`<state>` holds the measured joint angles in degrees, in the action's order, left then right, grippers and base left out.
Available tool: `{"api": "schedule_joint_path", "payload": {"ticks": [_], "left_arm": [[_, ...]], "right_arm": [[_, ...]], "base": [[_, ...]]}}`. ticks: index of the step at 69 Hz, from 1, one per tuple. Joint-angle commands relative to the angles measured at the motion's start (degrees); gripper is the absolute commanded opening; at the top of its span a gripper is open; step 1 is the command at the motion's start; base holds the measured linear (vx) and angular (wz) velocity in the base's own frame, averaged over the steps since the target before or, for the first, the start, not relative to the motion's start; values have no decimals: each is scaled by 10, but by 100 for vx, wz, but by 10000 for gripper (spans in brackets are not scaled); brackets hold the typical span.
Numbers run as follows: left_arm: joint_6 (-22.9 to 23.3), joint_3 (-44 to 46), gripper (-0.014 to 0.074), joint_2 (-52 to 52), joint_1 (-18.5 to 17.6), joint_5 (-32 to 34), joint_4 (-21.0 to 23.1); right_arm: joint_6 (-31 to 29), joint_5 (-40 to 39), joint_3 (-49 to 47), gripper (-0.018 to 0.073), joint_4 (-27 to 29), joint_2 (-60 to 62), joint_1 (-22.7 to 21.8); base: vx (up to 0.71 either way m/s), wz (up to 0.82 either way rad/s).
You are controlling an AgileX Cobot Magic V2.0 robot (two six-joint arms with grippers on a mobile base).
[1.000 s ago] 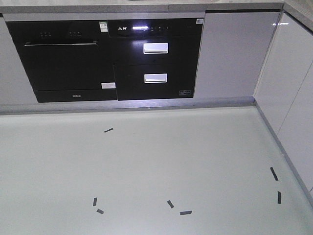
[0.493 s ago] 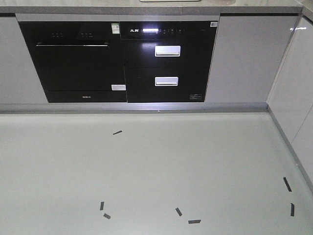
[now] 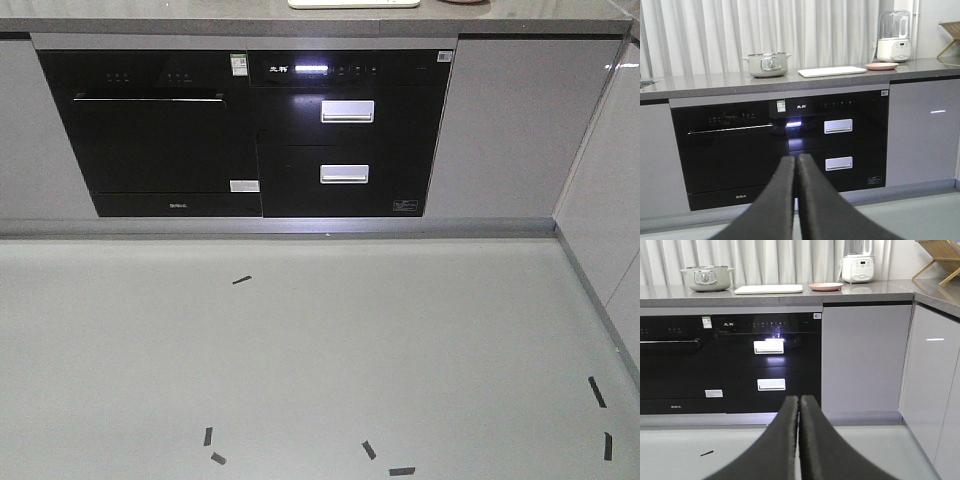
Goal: Transfer vegetables to tray and serve
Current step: 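Drive the base toward the counter with the pot, tray and plate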
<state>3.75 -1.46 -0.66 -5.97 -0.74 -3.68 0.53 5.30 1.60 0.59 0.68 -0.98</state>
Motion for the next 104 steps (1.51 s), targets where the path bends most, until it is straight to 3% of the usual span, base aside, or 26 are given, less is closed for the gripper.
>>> {"api": "schedule_joint_path", "payload": {"ticks": [1,104], "left_arm": [[5,-15,-6,-8,-2,44,2],[5,-15,-6,-8,-2,44,2]], "right_arm": [[-5,-42,9,-6,-6,5,0],[-5,-42,9,-6,-6,5,0]], "base": [[10,-2],[17,1]]}}
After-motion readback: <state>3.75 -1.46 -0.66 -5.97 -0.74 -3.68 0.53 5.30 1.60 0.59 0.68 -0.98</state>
